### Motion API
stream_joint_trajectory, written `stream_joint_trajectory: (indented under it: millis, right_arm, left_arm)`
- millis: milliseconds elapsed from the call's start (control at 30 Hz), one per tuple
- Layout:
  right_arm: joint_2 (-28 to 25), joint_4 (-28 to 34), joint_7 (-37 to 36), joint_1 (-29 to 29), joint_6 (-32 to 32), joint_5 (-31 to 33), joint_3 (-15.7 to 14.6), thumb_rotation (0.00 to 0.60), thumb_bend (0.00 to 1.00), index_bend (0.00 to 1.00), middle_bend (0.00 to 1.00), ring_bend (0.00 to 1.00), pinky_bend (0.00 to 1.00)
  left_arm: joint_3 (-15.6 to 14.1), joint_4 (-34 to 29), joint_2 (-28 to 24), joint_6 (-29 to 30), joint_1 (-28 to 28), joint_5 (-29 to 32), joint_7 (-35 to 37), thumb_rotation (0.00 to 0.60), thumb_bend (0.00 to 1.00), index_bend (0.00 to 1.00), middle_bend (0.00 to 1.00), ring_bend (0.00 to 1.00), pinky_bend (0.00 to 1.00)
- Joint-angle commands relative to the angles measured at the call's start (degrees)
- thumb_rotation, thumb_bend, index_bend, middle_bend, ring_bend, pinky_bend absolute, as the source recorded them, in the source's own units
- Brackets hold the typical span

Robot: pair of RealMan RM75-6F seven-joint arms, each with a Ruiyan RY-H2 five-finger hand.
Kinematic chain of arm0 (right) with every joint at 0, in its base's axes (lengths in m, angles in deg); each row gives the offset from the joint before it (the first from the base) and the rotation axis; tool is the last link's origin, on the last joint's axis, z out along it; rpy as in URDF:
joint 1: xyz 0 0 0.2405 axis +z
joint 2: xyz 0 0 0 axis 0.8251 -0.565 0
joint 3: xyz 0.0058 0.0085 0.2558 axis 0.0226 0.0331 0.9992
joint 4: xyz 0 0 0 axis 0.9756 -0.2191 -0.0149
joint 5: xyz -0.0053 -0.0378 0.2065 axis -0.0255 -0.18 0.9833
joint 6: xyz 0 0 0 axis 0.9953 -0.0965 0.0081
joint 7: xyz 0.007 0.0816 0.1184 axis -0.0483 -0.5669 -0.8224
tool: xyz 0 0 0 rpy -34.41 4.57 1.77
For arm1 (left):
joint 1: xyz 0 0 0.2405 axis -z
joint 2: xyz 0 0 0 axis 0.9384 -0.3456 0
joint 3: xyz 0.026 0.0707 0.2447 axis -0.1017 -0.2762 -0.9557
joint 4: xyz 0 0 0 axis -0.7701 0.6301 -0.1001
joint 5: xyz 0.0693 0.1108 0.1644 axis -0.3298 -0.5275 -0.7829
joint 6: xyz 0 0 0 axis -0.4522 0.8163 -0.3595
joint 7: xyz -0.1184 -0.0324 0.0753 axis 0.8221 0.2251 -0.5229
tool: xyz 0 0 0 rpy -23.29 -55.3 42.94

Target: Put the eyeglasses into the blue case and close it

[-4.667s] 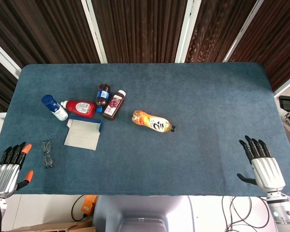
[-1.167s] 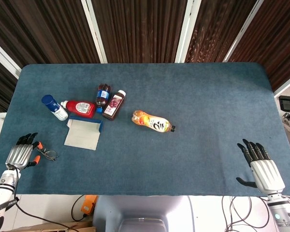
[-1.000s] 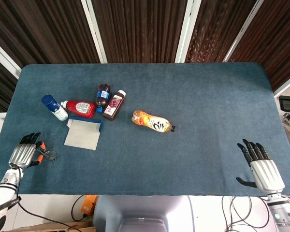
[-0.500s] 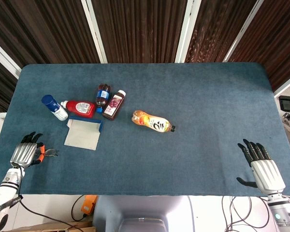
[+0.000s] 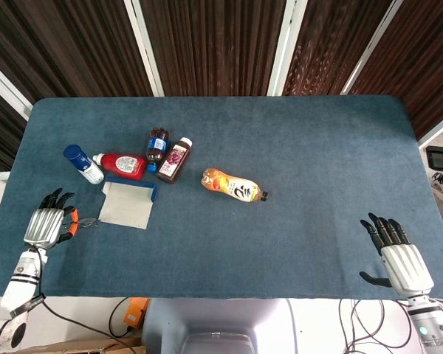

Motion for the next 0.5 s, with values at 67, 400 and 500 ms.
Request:
stream_joint_trajectory:
  millis: [67, 400, 500]
  right_arm:
    - [-0.2, 0.0, -0.4, 0.0, -0.1, -0.1, 0.0, 0.600, 0.07, 0.00, 0.00, 0.00, 0.00]
    - [-1.0, -0.3, -2.2, -0.1, -0.2, 0.3, 0.1, 0.600, 0.07, 0.00, 0.00, 0.00, 0.00]
    - [-1.4, -0.4, -3.0, -0.2, -0.2, 0.6, 0.2, 0.600, 0.07, 0.00, 0.00, 0.00, 0.00]
  left_arm:
    - [1.2, -0.3, 1.8, 1.3, 2.3, -1.1, -1.4, 0.600, 0.49, 0.66, 0.17, 0.05, 0.15]
    - [2.1, 6.9, 9.0, 2.4, 8.9, -4.6, -0.9, 0.600, 0.49, 0.64, 0.21, 0.09, 0.20]
    - [2.0, 11.9, 11.4, 1.5, 11.1, -5.2, 0.7, 0.600, 0.49, 0.64, 0.21, 0.10, 0.22]
